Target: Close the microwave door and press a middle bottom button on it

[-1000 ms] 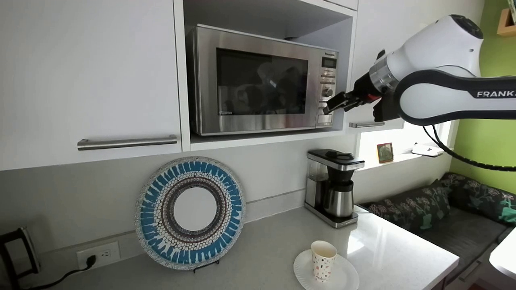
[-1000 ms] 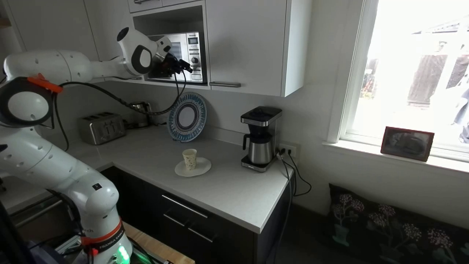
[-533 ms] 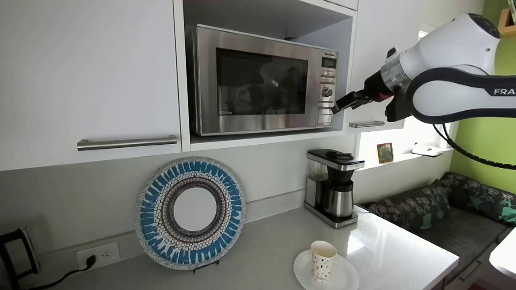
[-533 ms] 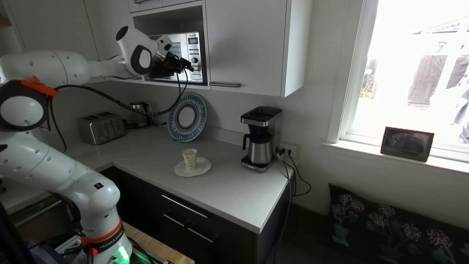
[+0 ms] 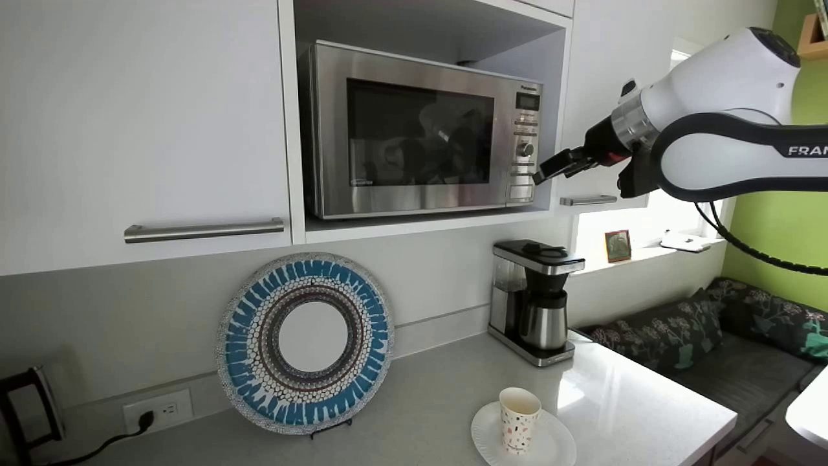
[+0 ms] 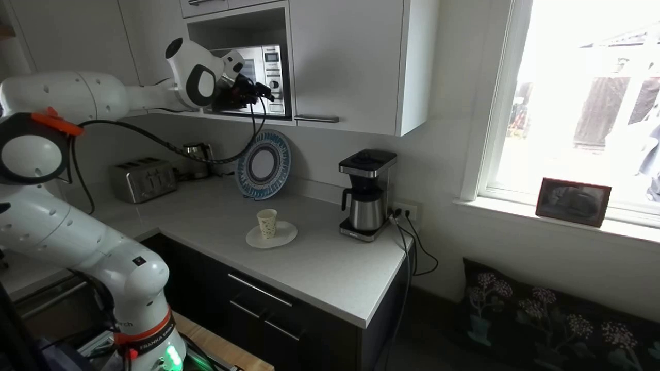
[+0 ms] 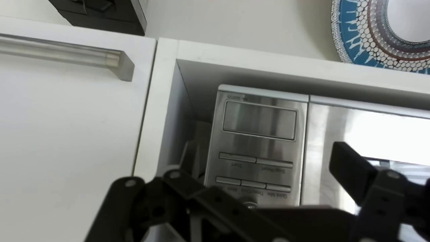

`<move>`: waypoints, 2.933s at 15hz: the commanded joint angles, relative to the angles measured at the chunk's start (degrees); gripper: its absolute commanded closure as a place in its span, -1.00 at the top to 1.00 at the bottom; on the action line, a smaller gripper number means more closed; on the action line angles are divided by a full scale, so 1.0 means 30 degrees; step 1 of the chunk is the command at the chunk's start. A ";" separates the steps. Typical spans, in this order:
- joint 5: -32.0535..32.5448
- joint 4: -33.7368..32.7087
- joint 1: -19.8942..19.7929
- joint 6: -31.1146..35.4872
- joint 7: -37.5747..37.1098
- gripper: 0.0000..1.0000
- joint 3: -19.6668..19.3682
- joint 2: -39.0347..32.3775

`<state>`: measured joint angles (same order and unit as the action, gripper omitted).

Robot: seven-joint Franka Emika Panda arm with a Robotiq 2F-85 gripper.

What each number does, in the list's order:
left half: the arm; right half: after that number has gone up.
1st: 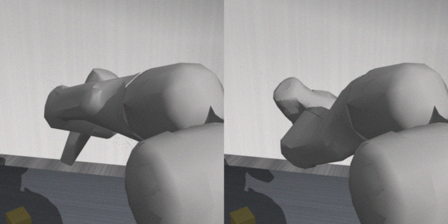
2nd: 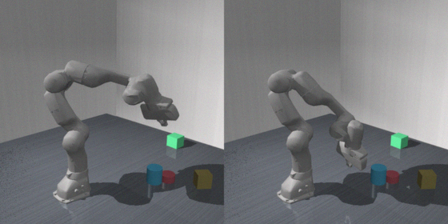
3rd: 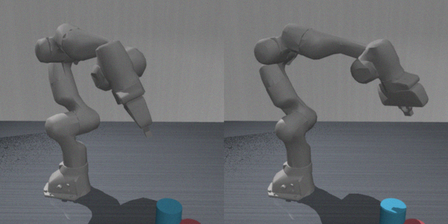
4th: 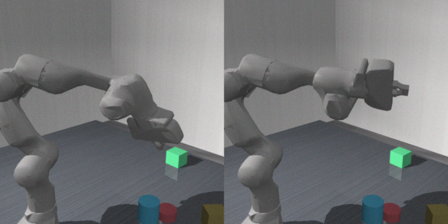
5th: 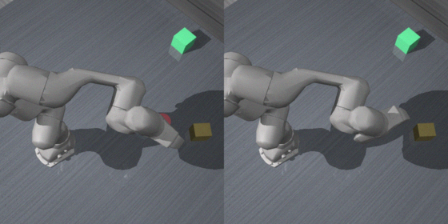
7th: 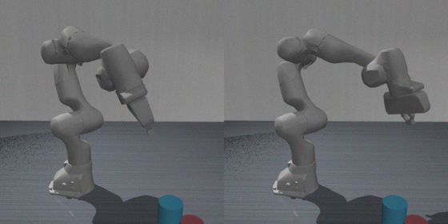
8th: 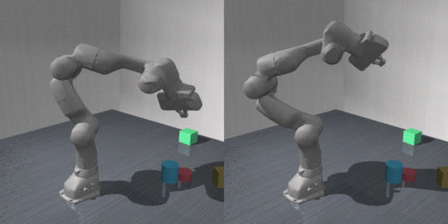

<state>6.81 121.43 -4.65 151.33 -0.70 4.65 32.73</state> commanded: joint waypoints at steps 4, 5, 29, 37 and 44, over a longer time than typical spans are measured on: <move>0.0027 -0.0195 -0.0182 0.0949 -0.0964 0.36 -0.0132 -0.1086; -0.0087 -0.0189 -0.0060 0.1235 -0.0958 0.16 -0.0186 -0.1155; -0.0198 -0.0154 -0.0723 0.4034 -0.2801 -1.00 0.0179 -0.1927; -0.0185 -0.0162 -0.0767 0.4762 -0.2765 -1.00 0.0213 -0.2139; -0.0364 -0.0358 -0.0572 0.4937 -0.2649 -1.00 0.0115 -0.2554</move>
<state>6.59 121.25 -6.93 165.15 -8.75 5.18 26.28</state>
